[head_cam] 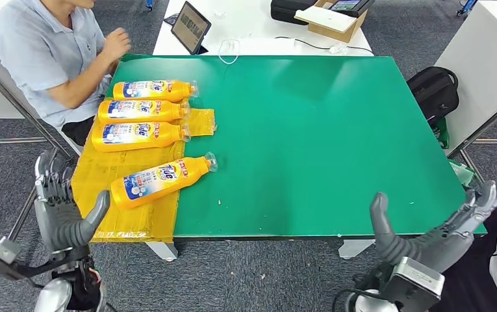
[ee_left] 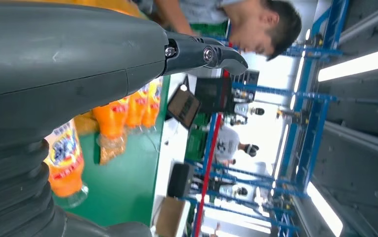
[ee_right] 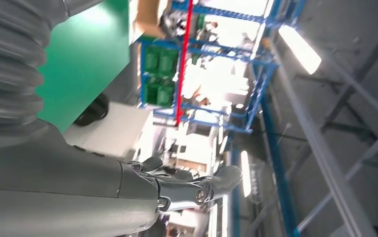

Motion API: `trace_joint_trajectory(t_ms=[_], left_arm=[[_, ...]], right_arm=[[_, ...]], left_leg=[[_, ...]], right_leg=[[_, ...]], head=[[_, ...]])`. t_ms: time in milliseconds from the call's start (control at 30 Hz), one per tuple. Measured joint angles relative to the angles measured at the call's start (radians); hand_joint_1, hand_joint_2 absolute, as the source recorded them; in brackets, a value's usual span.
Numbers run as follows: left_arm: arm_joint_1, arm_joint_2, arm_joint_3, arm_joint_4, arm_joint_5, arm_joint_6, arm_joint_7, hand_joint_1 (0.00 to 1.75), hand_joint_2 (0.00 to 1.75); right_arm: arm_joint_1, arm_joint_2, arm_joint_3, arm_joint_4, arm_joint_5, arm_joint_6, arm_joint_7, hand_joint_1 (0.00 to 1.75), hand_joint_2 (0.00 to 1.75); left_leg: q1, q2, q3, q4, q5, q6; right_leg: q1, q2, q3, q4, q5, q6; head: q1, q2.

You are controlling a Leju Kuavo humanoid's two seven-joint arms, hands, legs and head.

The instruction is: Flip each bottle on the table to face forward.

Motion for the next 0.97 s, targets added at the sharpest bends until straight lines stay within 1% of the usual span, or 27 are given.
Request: trace_joint_trajectory(t_ms=[167,333,467,667,833,967], left_arm=[[0.046,-0.021,0.013,-0.019,-0.041,0.011,-0.022,0.00,1.75],[0.080,-0.044,0.014,-0.031,-0.051,0.017,-0.037,0.00,1.75],[0.101,-0.053,0.022,-0.045,-0.052,0.019,-0.042,0.00,1.75],[0.118,-0.060,0.033,-0.066,-0.060,-0.005,-0.046,0.00,1.75],[0.124,-0.061,0.029,-0.066,-0.084,-0.067,-0.043,0.00,1.75],[0.127,-0.061,0.027,-0.066,-0.089,-0.075,-0.043,0.00,1.75]], right_arm=[[0.030,0.002,-0.013,0.034,0.003,0.001,0.000,0.00,1.75],[0.050,0.003,0.014,0.092,-0.012,0.001,0.000,0.00,1.75],[0.059,-0.003,0.038,0.131,-0.058,0.001,0.000,0.00,1.75],[0.071,-0.027,0.097,0.205,-0.113,0.001,0.000,0.00,1.75],[0.063,-0.064,0.165,0.281,-0.153,0.001,0.000,0.00,1.75],[0.056,-0.081,0.197,0.314,-0.158,0.001,0.000,0.00,1.75]], left_leg=[[0.000,0.000,0.000,0.000,0.000,0.000],[0.000,0.000,0.000,0.000,0.000,0.000],[0.000,0.000,0.000,0.000,0.000,0.000],[0.000,-0.001,0.000,0.000,0.000,0.000],[0.000,-0.001,0.000,0.000,0.000,0.000],[0.000,-0.001,0.000,0.000,0.000,0.000]], right_leg=[[0.000,0.000,0.000,0.000,-0.001,0.001],[0.000,0.000,0.000,0.000,-0.001,0.001],[0.000,0.000,0.001,0.000,-0.001,0.001],[0.000,0.000,0.001,0.000,-0.002,0.001],[0.000,0.000,0.001,0.000,-0.002,0.001],[0.000,0.000,0.001,0.000,-0.001,0.001]], head=[[0.000,0.000],[0.000,0.000],[0.000,0.000],[0.000,0.000],[0.000,0.000],[0.000,0.000]])
